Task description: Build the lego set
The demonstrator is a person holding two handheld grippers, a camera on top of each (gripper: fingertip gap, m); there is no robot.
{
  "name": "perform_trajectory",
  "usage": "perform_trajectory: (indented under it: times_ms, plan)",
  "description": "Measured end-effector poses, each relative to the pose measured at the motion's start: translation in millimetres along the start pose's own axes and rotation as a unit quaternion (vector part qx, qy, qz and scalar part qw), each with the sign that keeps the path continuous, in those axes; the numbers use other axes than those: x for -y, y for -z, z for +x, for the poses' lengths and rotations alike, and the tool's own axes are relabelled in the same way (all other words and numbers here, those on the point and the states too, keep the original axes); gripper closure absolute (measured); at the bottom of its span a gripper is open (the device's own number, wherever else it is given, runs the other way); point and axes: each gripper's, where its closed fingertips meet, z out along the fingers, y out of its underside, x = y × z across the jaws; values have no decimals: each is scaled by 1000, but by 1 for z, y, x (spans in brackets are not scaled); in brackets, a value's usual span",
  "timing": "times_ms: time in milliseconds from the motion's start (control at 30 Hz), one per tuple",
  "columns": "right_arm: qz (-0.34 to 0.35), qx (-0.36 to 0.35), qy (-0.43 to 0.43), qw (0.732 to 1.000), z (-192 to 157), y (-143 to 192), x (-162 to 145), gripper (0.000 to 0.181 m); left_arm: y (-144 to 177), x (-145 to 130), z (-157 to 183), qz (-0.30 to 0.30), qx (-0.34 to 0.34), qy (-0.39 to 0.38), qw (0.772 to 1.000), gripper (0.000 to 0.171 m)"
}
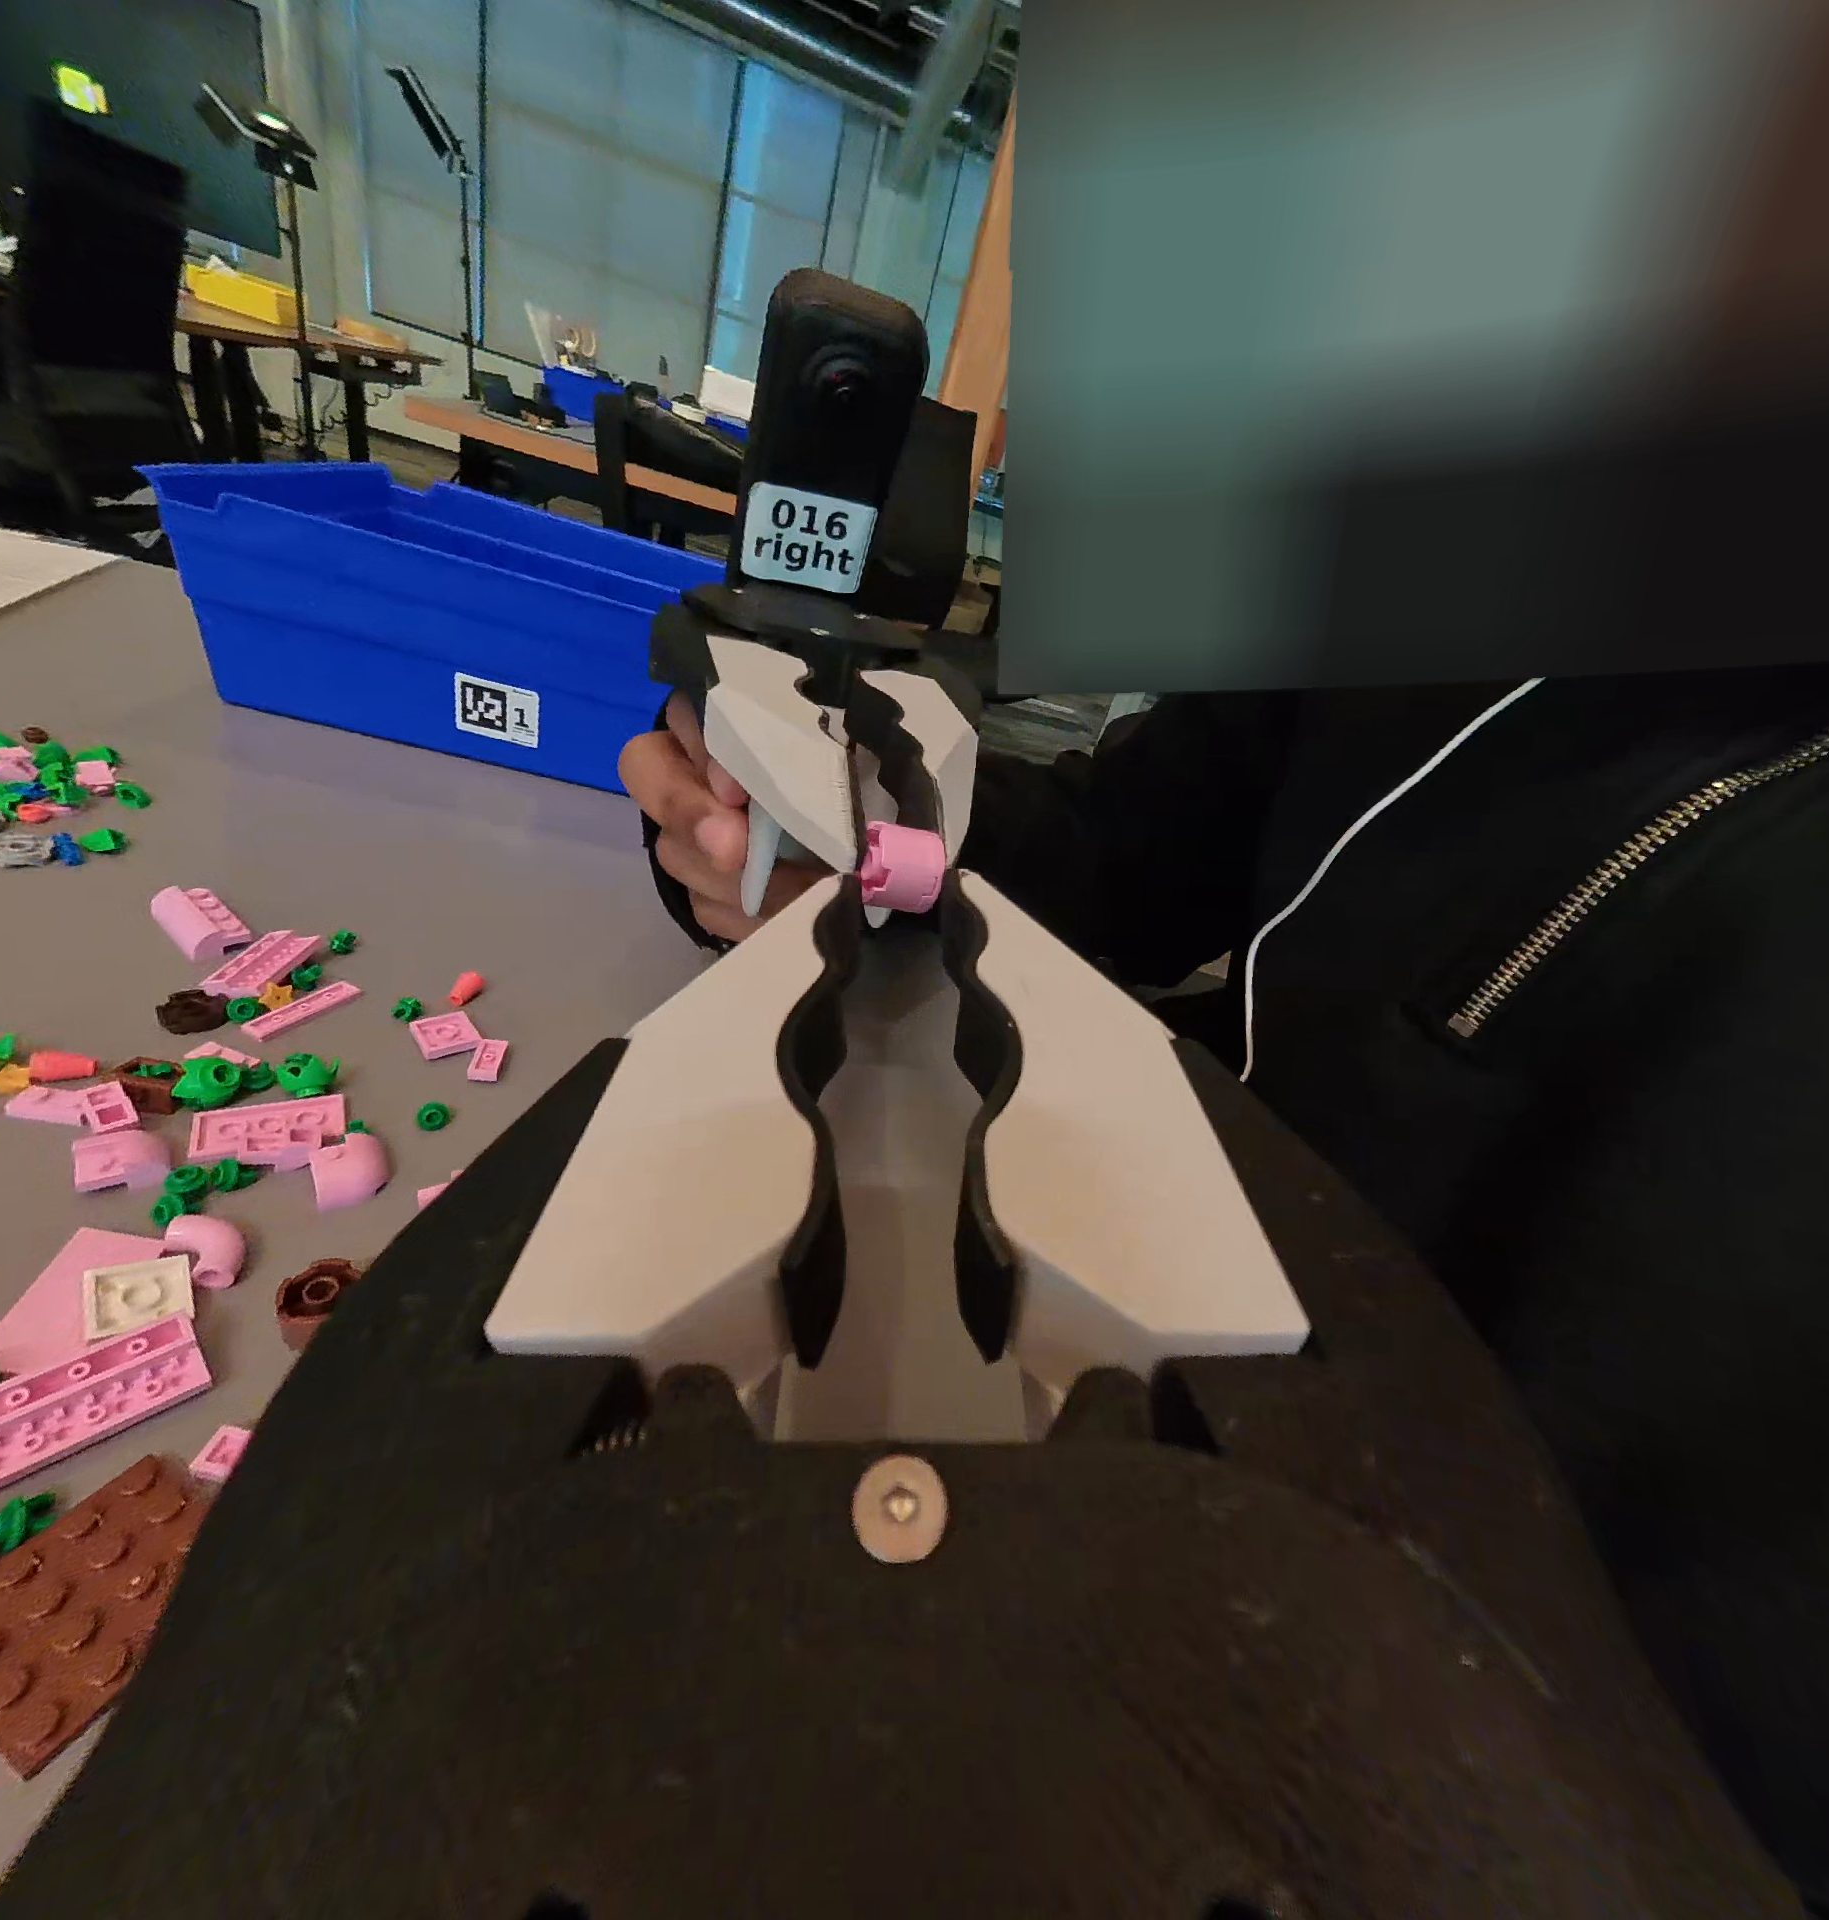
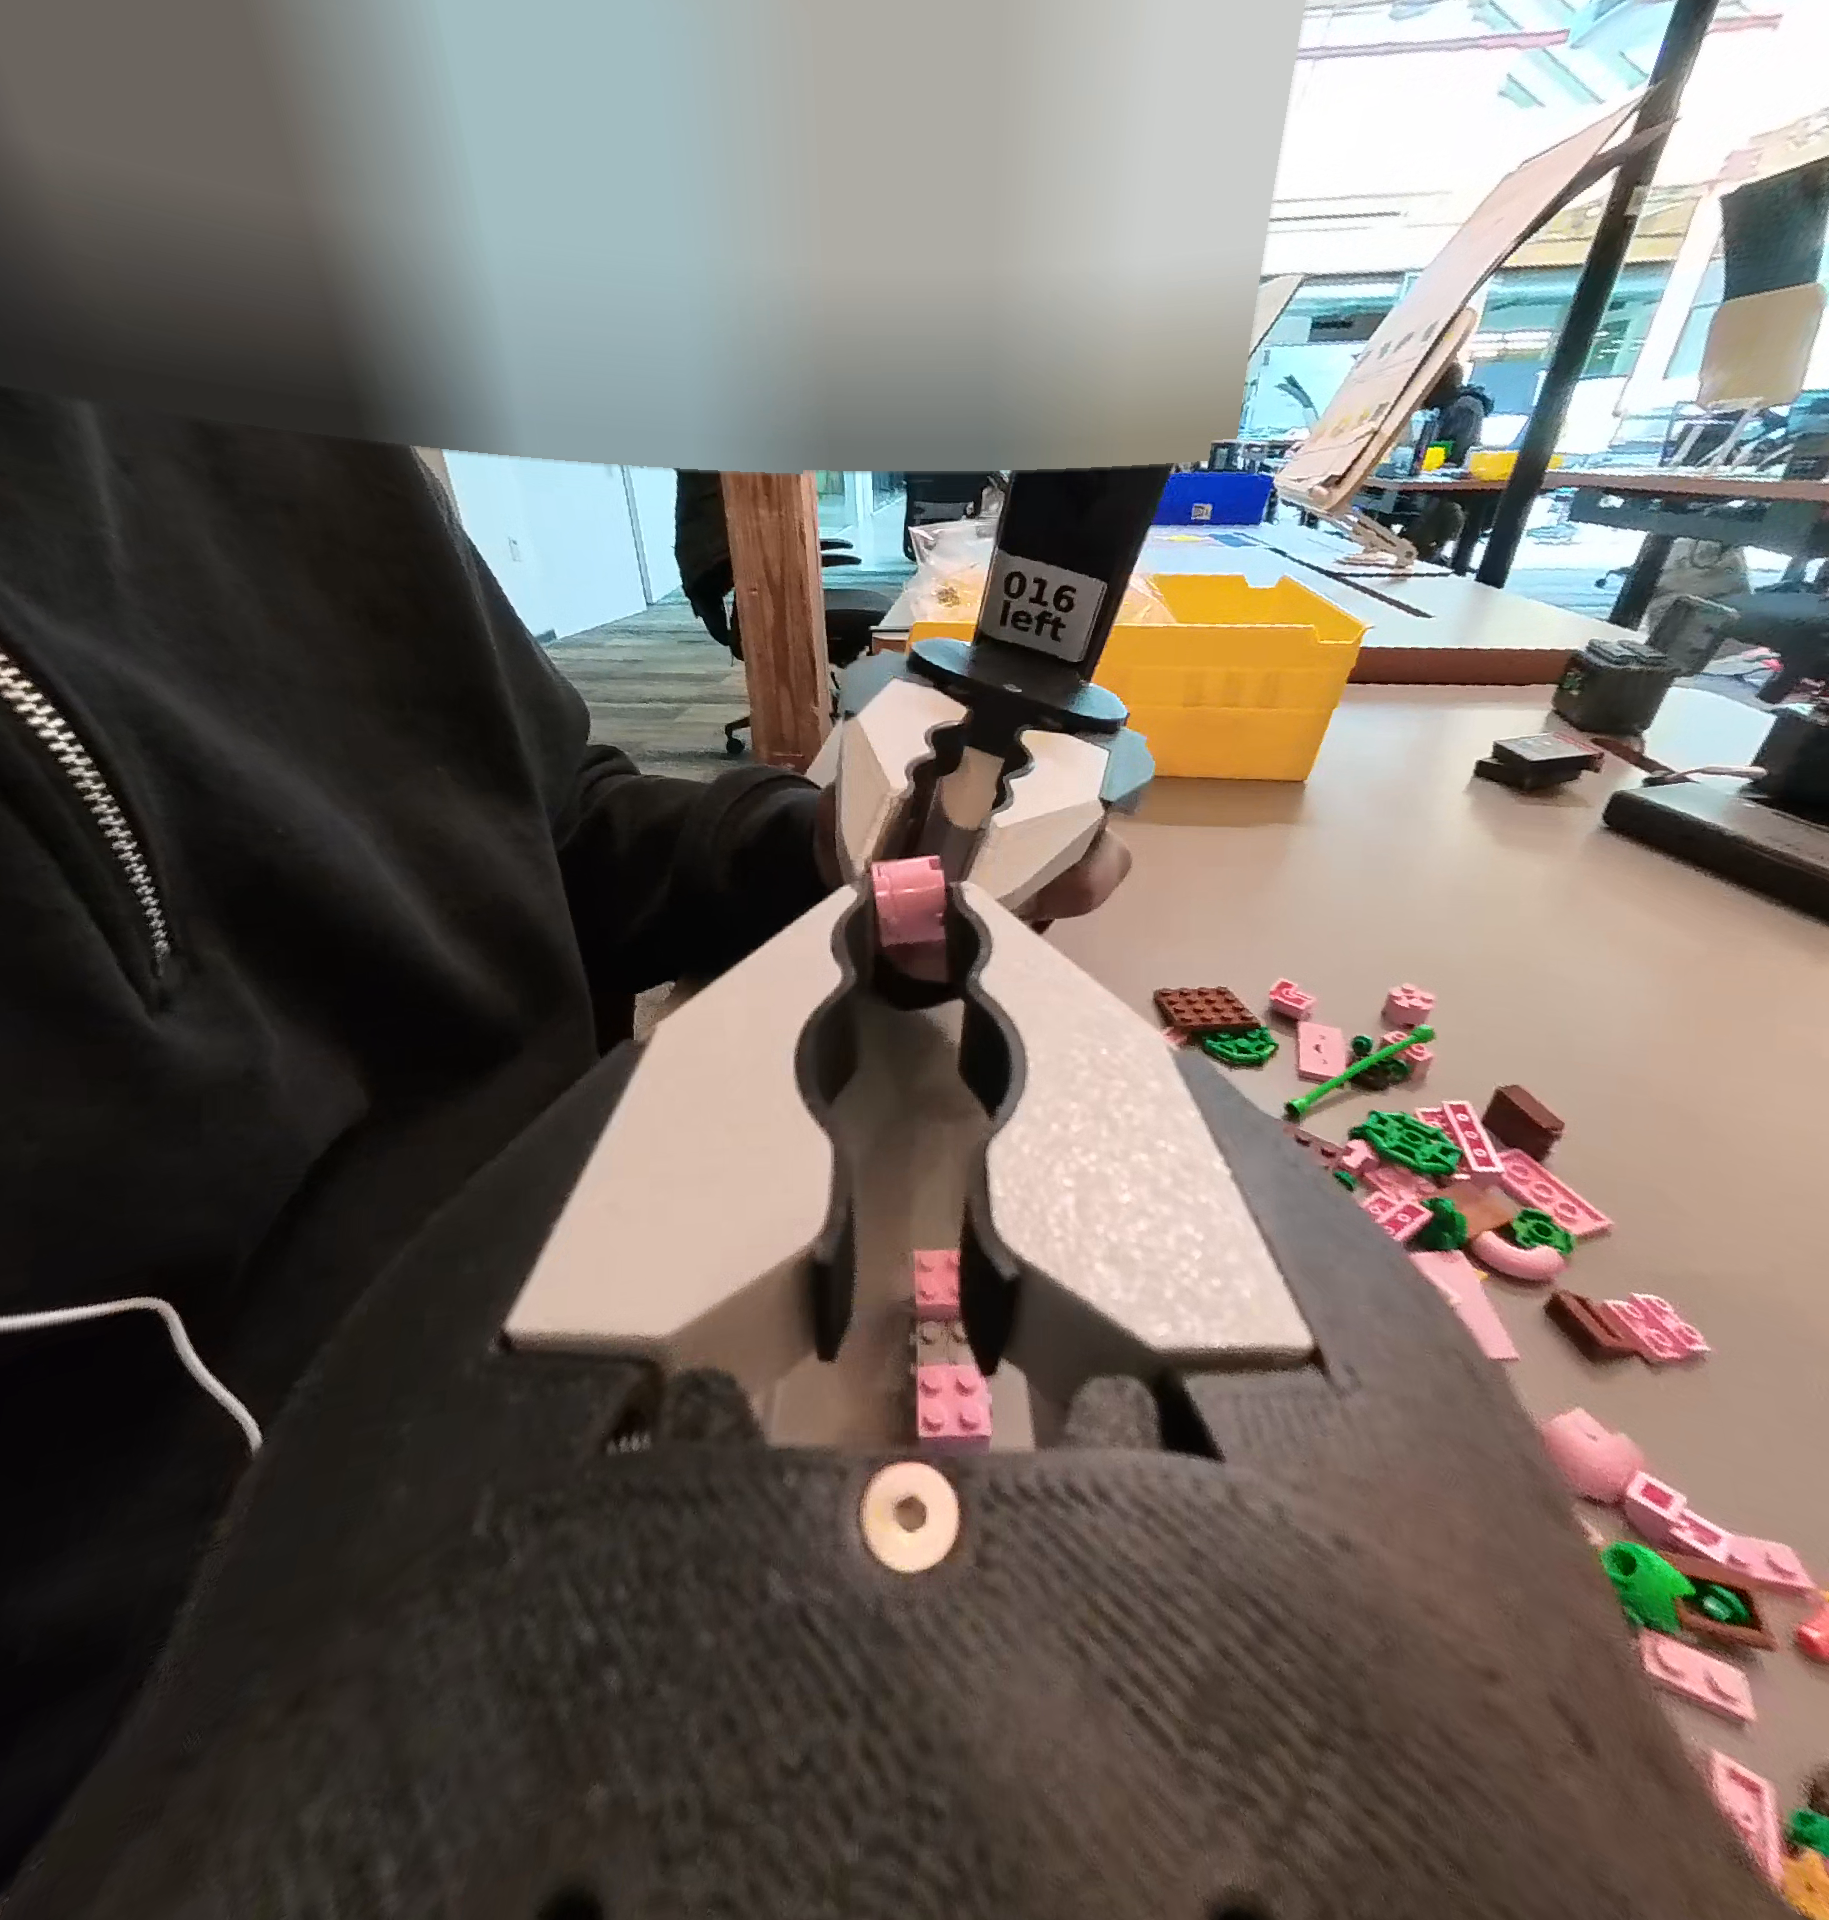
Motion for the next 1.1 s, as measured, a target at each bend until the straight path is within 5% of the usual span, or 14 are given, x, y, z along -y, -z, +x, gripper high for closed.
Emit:
perform_trajectory:
  times_ms: [600,1100]
  plan:
    - [10,38,-50,998,-3,2,-1,170,-4,-9,-1,-31,18,-28,999,159]
    - [10,28,-1,1000,-5,2,0,170,-3,-6,2,-22,11,-30,999,160]
